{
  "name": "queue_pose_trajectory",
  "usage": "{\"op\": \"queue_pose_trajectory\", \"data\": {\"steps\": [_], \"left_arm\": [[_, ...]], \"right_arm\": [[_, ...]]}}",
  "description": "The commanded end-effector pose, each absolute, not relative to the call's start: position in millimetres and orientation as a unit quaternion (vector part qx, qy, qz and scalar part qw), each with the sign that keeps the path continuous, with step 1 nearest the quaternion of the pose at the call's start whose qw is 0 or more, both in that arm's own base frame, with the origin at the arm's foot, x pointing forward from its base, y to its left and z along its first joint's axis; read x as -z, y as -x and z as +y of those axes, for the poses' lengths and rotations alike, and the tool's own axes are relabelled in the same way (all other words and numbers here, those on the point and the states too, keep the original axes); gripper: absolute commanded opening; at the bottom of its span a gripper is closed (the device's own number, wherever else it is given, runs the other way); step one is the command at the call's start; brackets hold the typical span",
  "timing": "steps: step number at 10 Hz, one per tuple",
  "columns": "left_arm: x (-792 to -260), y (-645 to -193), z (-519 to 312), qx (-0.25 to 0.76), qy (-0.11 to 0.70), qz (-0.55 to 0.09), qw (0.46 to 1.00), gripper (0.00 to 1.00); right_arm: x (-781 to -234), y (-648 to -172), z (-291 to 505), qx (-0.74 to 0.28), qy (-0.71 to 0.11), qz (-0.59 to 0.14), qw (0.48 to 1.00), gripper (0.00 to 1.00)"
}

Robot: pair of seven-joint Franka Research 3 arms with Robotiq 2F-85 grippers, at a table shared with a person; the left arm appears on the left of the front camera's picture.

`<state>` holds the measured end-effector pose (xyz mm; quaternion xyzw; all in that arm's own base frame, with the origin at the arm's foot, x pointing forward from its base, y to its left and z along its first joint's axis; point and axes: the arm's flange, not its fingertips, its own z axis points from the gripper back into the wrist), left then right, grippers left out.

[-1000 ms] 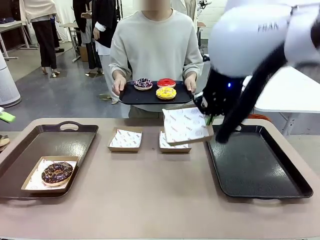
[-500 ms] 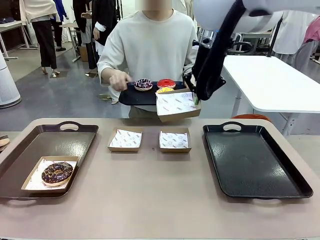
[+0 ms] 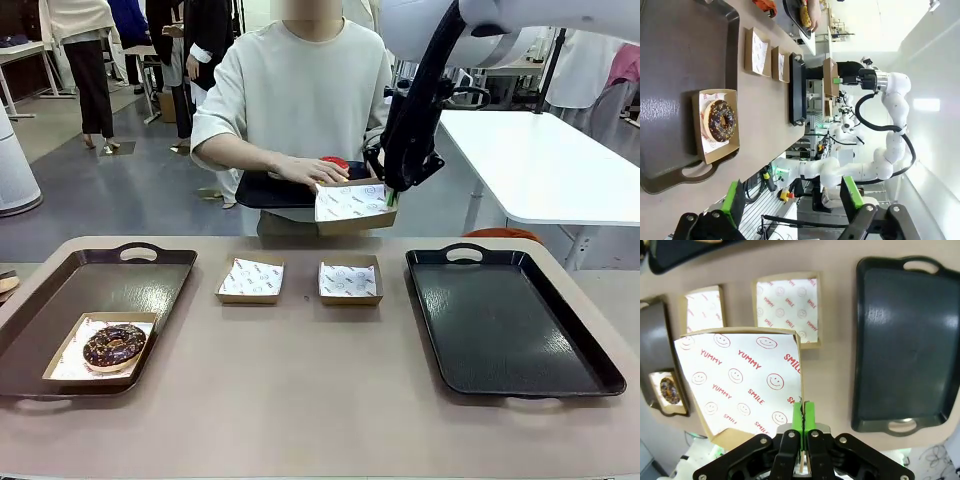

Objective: Individually package the donuts and arrange them on the tray.
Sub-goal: Place the picked Paper togo box on the Handle tray while simultaneously picking up another Paper togo box from the table with the other hand.

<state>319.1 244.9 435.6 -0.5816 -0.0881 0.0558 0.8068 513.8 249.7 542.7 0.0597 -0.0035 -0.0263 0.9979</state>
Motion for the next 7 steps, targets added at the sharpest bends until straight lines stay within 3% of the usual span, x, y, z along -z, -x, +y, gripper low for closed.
{"op": "queue_pose_trajectory", "data": {"steps": [1, 7], "left_arm": [[-439.7, -322.4, 240.8, -0.044, 0.587, -0.101, 0.802, 1.00], [-435.6, -319.1, 244.9, -0.056, 0.582, -0.088, 0.807, 1.00]], "right_arm": [[-540.2, -521.9, 254.9, 0.037, -0.045, -0.005, 0.998, 0.00], [-542.7, -513.8, 249.7, 0.026, -0.060, -0.003, 0.998, 0.00]]}}
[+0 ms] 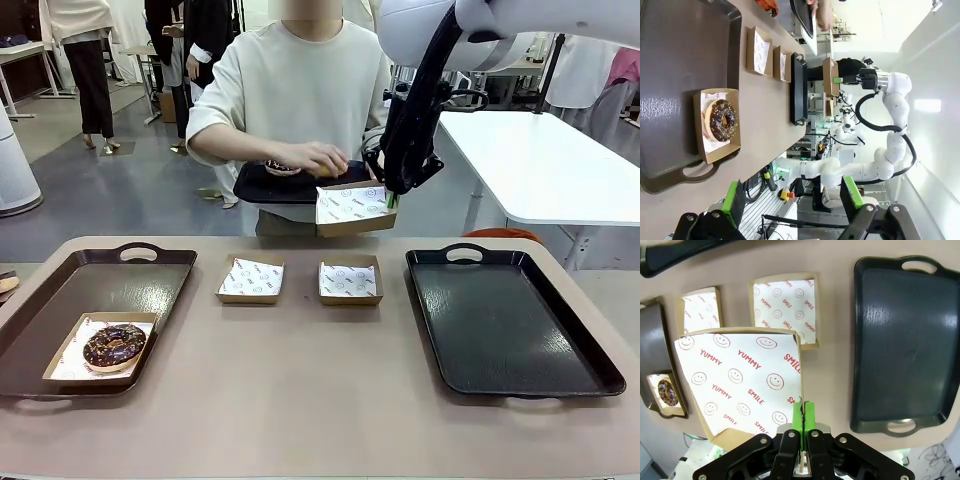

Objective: Individually package the donuts and arrange them on the tray.
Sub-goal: Place the picked Paper togo box on the Handle tray while simultaneously picking up another Paper togo box from the table with the other hand.

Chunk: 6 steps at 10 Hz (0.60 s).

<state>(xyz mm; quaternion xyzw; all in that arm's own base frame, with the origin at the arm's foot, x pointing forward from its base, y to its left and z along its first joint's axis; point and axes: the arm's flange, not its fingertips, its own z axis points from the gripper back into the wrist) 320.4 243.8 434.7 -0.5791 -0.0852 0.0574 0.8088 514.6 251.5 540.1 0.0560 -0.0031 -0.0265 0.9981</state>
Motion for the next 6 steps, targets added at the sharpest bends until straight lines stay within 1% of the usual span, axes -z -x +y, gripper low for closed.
{"op": "queue_pose_trajectory", "data": {"steps": [1, 6], "left_arm": [[-435.6, -319.1, 244.9, -0.056, 0.582, -0.088, 0.807, 1.00], [-435.6, -319.1, 244.9, -0.056, 0.582, -0.088, 0.807, 1.00]], "right_arm": [[-542.7, -513.8, 249.7, 0.026, -0.060, -0.003, 0.998, 0.00], [-542.7, -513.8, 249.7, 0.026, -0.060, -0.003, 0.998, 0.00]]}}
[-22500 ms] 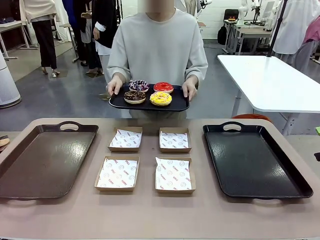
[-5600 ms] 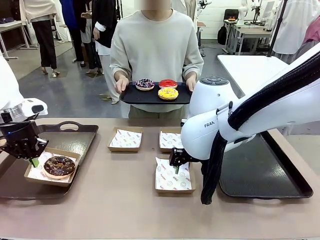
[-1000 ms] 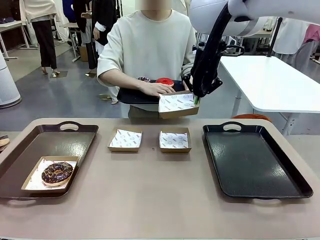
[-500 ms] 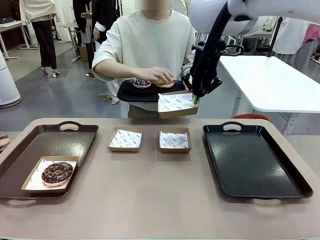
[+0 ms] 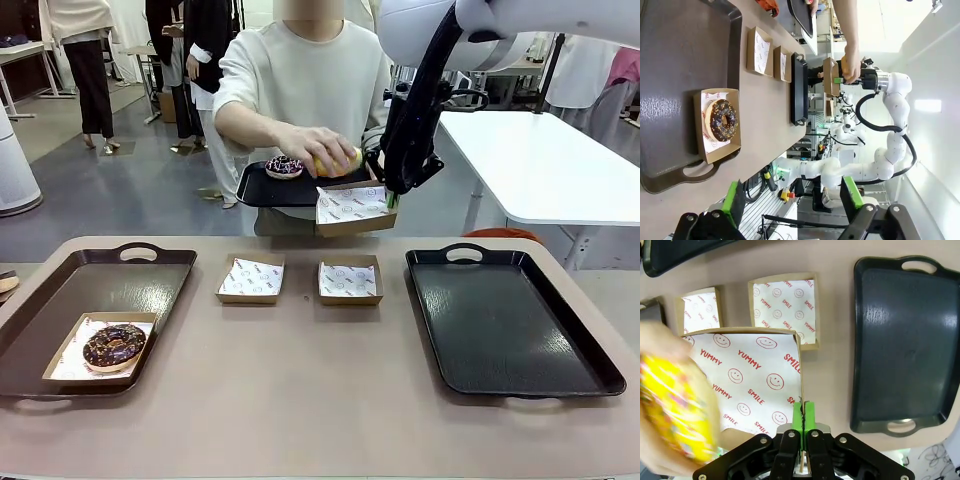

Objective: Individually package the donuts and arrange them on the tray.
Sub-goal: Place the picked Paper togo box on the Handle tray while simultaneously picking up another Paper togo box from the table with the other hand.

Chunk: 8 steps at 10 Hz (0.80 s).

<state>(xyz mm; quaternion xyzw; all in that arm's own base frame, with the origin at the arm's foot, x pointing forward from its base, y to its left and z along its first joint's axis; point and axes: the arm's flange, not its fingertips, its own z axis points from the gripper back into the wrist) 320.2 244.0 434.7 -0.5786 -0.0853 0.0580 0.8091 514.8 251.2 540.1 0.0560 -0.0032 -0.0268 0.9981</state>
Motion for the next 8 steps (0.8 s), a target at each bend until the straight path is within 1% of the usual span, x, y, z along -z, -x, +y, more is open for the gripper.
{"op": "queue_pose_trajectory", "data": {"steps": [1, 8], "left_arm": [[-435.6, -319.1, 244.9, -0.056, 0.582, -0.088, 0.807, 1.00], [-435.6, -319.1, 244.9, -0.056, 0.582, -0.088, 0.807, 1.00]], "right_arm": [[-542.7, -513.8, 249.7, 0.026, -0.060, -0.003, 0.998, 0.00], [-542.7, -513.8, 249.7, 0.026, -0.060, -0.003, 0.998, 0.00]]}}
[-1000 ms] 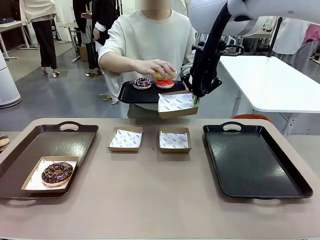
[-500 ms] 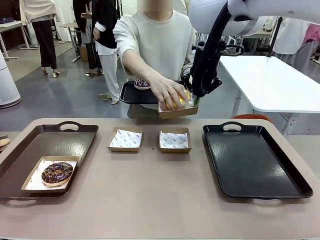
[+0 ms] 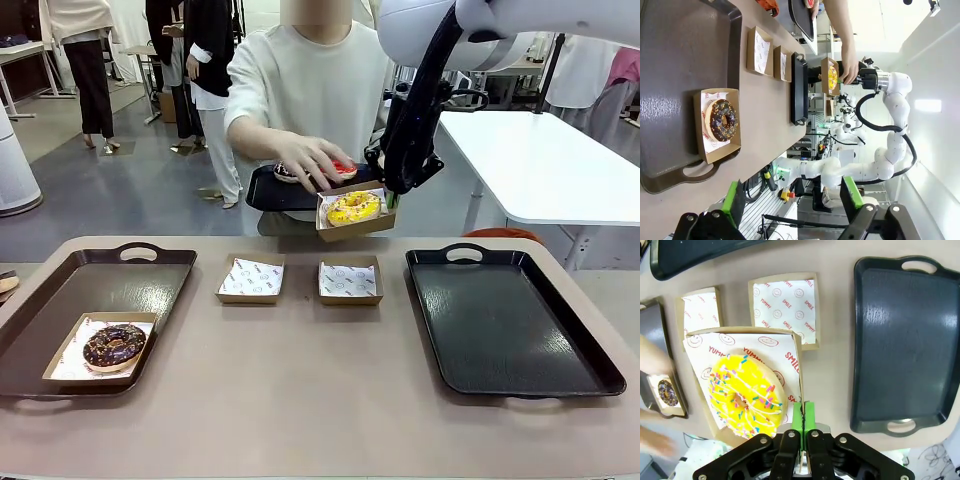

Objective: Individually package the donuts and arrange them on the tray.
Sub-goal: Place the picked Paper togo box on the Handle tray while simultaneously picking up another Paper togo box from the table with the other hand.

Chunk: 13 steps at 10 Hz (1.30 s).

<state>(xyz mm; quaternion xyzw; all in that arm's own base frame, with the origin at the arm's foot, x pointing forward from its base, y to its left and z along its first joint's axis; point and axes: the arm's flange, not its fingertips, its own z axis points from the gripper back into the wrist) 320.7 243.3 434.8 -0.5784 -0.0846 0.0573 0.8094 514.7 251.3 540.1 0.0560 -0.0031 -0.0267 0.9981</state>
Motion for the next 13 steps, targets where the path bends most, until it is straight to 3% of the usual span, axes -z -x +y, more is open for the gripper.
{"op": "queue_pose_trajectory", "data": {"steps": [1, 13], "left_arm": [[-435.6, -319.1, 244.9, -0.056, 0.582, -0.088, 0.807, 1.00], [-435.6, -319.1, 244.9, -0.056, 0.582, -0.088, 0.807, 1.00]], "right_arm": [[-542.7, -513.8, 249.7, 0.026, -0.060, -0.003, 0.998, 0.00], [-542.7, -513.8, 249.7, 0.026, -0.060, -0.003, 0.998, 0.00]]}}
